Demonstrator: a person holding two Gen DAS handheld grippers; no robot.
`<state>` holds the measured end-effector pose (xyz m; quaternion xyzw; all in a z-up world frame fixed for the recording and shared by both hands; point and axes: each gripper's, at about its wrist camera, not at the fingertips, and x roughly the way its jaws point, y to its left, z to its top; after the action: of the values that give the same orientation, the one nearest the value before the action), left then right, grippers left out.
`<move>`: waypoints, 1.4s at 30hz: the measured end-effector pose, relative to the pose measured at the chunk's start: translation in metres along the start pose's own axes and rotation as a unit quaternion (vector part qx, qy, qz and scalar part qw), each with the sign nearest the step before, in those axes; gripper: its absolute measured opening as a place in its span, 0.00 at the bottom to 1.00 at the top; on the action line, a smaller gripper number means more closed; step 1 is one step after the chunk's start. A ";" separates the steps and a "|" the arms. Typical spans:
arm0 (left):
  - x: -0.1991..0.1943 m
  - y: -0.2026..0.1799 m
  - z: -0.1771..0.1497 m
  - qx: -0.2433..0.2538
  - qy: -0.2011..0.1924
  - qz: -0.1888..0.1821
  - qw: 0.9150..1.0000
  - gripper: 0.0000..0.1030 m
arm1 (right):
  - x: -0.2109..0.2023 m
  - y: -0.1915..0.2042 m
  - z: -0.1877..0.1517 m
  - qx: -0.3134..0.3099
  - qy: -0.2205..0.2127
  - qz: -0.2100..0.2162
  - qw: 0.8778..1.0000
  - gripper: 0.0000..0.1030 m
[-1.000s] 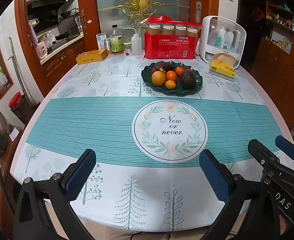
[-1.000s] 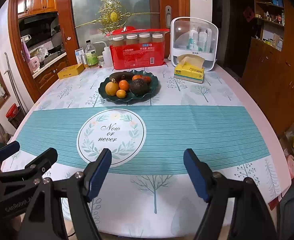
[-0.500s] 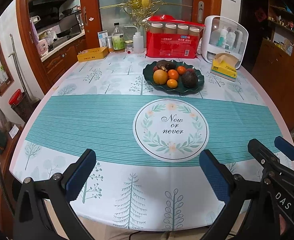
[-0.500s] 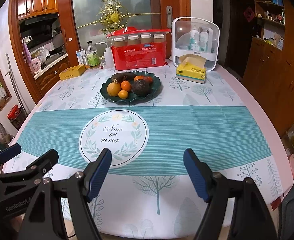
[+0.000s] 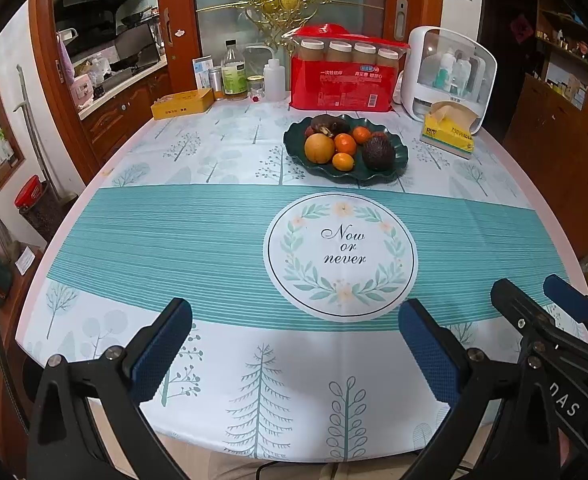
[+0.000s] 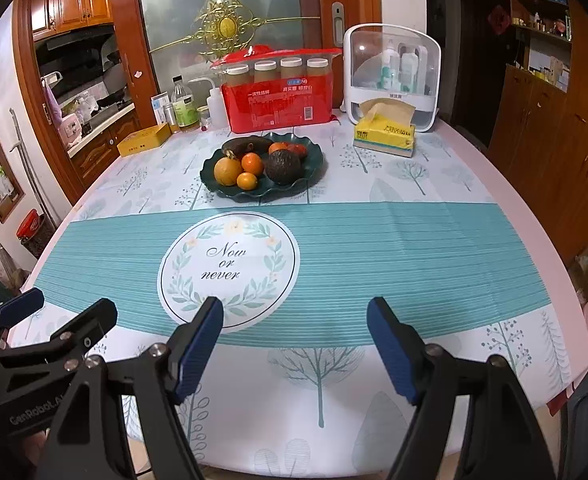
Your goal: Organize fruits
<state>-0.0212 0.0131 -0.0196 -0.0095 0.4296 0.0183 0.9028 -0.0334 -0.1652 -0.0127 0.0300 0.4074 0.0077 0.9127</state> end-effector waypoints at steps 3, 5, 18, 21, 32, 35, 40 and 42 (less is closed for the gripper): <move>0.002 0.000 0.000 -0.001 0.002 0.000 1.000 0.99 | 0.000 0.000 0.000 0.000 0.000 0.000 1.000 0.73; 0.002 -0.001 0.001 -0.001 0.003 -0.001 1.000 0.99 | 0.000 0.000 0.000 0.000 0.001 0.001 1.000 0.73; 0.005 -0.002 0.001 -0.002 0.009 -0.001 1.000 0.99 | 0.005 -0.001 -0.001 0.002 0.006 0.001 1.000 0.73; 0.006 -0.003 0.000 -0.002 0.010 0.000 1.000 0.99 | 0.005 -0.001 -0.001 0.002 0.007 0.001 1.000 0.73; 0.007 -0.002 -0.001 -0.003 0.010 -0.002 1.000 0.99 | 0.009 -0.002 -0.004 0.004 0.010 0.002 1.000 0.73; 0.009 -0.002 -0.002 -0.003 0.011 -0.002 1.000 0.99 | 0.009 -0.002 -0.003 0.004 0.010 0.002 1.000 0.73; 0.011 -0.001 -0.004 -0.003 0.015 -0.003 1.000 0.99 | 0.011 -0.002 -0.003 0.004 0.012 0.002 1.000 0.73; 0.013 0.000 -0.004 -0.005 0.018 -0.004 1.000 0.99 | 0.013 -0.002 -0.005 0.005 0.014 0.002 1.000 0.73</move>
<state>-0.0162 0.0134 -0.0327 -0.0156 0.4458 0.0165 0.8948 -0.0288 -0.1666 -0.0260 0.0349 0.4202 0.0082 0.9067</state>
